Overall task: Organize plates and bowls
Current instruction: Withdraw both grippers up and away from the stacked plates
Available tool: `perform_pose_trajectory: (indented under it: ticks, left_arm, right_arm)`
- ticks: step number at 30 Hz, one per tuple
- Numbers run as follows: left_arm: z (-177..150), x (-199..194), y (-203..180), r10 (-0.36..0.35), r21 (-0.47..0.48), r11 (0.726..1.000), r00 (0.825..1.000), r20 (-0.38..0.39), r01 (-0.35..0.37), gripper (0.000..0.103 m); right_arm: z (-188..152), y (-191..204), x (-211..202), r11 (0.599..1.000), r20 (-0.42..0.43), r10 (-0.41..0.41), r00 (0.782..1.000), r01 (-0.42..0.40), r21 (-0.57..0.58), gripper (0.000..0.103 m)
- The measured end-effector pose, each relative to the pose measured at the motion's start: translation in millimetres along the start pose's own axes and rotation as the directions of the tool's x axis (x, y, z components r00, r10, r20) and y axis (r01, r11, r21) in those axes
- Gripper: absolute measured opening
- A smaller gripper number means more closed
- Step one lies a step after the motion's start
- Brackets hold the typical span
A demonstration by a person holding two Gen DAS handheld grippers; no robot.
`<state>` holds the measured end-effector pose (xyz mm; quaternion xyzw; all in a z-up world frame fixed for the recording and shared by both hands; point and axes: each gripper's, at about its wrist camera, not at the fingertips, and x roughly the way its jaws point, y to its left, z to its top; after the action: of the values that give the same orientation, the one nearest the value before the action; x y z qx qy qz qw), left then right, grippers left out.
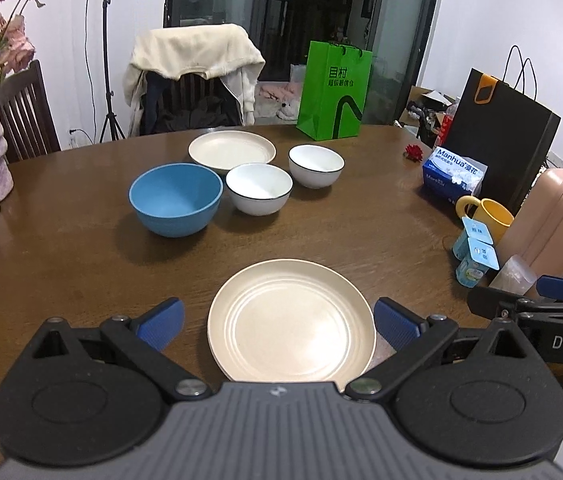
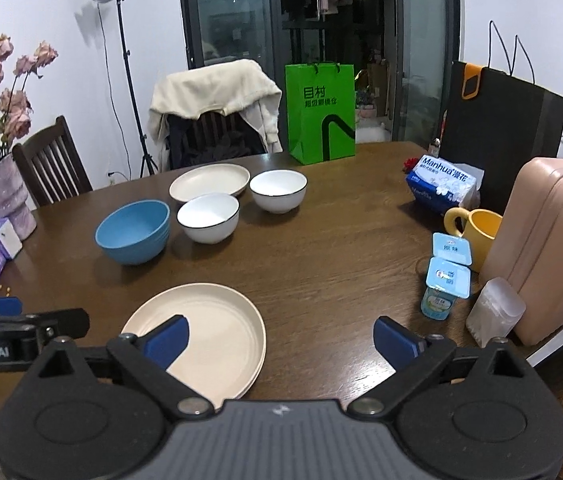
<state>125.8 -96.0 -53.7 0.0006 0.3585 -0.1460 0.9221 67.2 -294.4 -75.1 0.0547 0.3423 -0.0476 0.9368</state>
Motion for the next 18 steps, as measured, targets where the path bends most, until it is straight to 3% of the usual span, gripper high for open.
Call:
perform_pose_trajectory:
  ticks: [18]
  left_arm:
    - [0, -21, -11, 0.024, 0.032, 0.999, 0.998, 0.061, -0.026, 0.102]
  right_arm:
    - [0, -10, -17, 0.999, 0.051, 0.014, 0.999, -0.015, 0.028, 0.101]
